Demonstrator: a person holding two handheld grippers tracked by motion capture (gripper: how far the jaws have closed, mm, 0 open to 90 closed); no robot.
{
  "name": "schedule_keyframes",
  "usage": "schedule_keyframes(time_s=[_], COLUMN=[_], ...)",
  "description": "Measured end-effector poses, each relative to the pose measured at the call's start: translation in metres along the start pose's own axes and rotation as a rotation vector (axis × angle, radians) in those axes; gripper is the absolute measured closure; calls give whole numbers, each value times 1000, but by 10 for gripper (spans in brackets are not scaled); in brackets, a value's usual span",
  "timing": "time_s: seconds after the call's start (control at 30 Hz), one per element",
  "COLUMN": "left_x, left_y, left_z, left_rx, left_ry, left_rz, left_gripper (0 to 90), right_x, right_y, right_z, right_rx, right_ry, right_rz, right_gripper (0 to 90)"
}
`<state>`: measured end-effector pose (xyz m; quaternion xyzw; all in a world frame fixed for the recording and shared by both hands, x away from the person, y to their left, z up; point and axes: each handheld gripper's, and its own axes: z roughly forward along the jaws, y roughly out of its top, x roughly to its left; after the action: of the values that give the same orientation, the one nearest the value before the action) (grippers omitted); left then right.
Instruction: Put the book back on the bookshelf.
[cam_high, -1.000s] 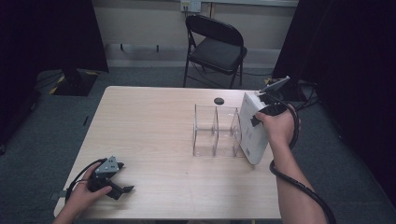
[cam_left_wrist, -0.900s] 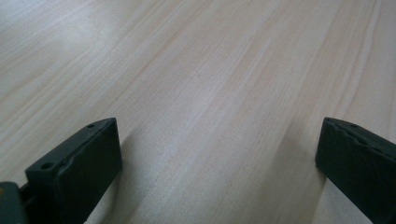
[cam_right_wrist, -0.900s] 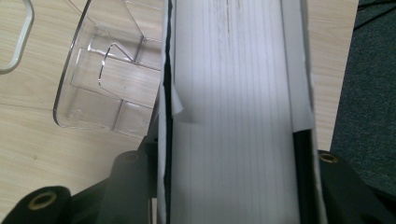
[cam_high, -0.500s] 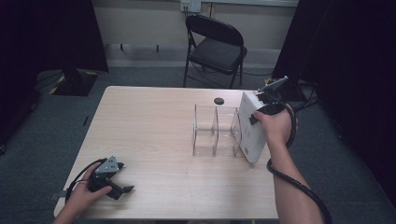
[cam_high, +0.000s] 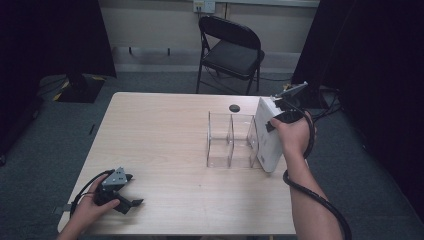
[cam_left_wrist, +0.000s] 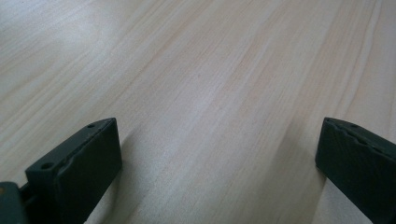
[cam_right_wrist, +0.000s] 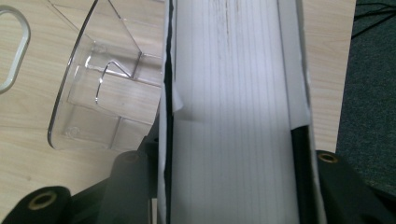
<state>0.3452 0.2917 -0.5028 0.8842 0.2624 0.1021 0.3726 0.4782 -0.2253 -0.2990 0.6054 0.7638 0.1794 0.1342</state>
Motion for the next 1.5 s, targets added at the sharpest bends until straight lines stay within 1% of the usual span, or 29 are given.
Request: schedule_keyframes(time_s=[0.03,0.1,0.13,0.17,0.2,0.23,0.27,0.37,0.43,0.5,0.53,0.57,0.6,0.63,0.67,0.7,0.73,0.77,0.83,0.87,0.9,1.03,1.07,1.1,1.13,1.17,1.23,1.33,1.5], left_x=[0,0,0,0,0,0,0,0,0,0,0,0,0,0,0,0,0,0,0,0,0,1,1,1,1,1,1,1,1], left_y=[0,0,0,0,0,0,0,0,0,0,0,0,0,0,0,0,0,0,0,0,0,0,0,0,0,0,0,0,0], left_z=[0,0,0,0,0,0,0,0,0,0,0,0,0,0,0,0,0,0,0,0,0,0,0,0,0,0,0,0,0], left_rx=[2,1,1,1,1,1,1,1,2,1,1,1,1,1,1,2,1,2,1,1,2,1,2,2,2,2,2,2,2], left_ry=[4,1,5,3,4,3,4,1,5,0,0,2,-1,-1,-1,2,-1,4,2,1,4,1,2,2,2,2,2,3,1], left_rz=[8,-1,7,4,8,4,6,0,7,0,0,4,0,0,0,5,0,7,5,1,7,9,8,9,9,8,9,9,9], left_gripper=[0,0,0,0,0,0,0,0,0,0,0,0,0,0,0,0,0,0,0,0,0,0,0,0,0,0,0,0,0], right_x=[0,1,1,1,1,2,2,3,4,4,4,4,4,3,3,3,3,3,2,2,3,2,2,1,1,0,-1,-2,-5], right_y=[-1,-1,-1,-1,0,0,0,1,1,1,0,-1,-2,-5,-5,-7,-7,-10,-11,-12,-12,-12,-12,-12,-12,-13,-14,-15,-19], right_z=[1,2,2,2,2,3,4,5,7,8,9,10,10,10,10,12,12,13,14,14,14,14,14,14,14,14,14,12,12], right_rx=[-8,-16,-16,-19,-21,-33,-38,-46,-47,-46,-60,-64,-63,-74,-74,-87,-87,-87,-95,-95,-90,-82,-73,-52,-52,-35,-27,-26,-2], right_ry=[1,-7,-7,-9,-16,-18,-21,-14,-22,-23,-28,-26,-27,-23,-23,-22,-22,-26,-21,-21,-22,-22,-21,-8,-8,-4,3,-5,16], right_rz=[-2,-5,-5,-3,-13,-5,-11,1,-2,-3,-6,-5,7,16,16,18,18,22,24,26,18,9,14,23,23,28,29,34,35], right_gripper=[521,522,522,521,521,521,521,520,520,520,519,519,518,516,516,512,512,507,503,502,499,479,465,424,424,406,389,389,367])
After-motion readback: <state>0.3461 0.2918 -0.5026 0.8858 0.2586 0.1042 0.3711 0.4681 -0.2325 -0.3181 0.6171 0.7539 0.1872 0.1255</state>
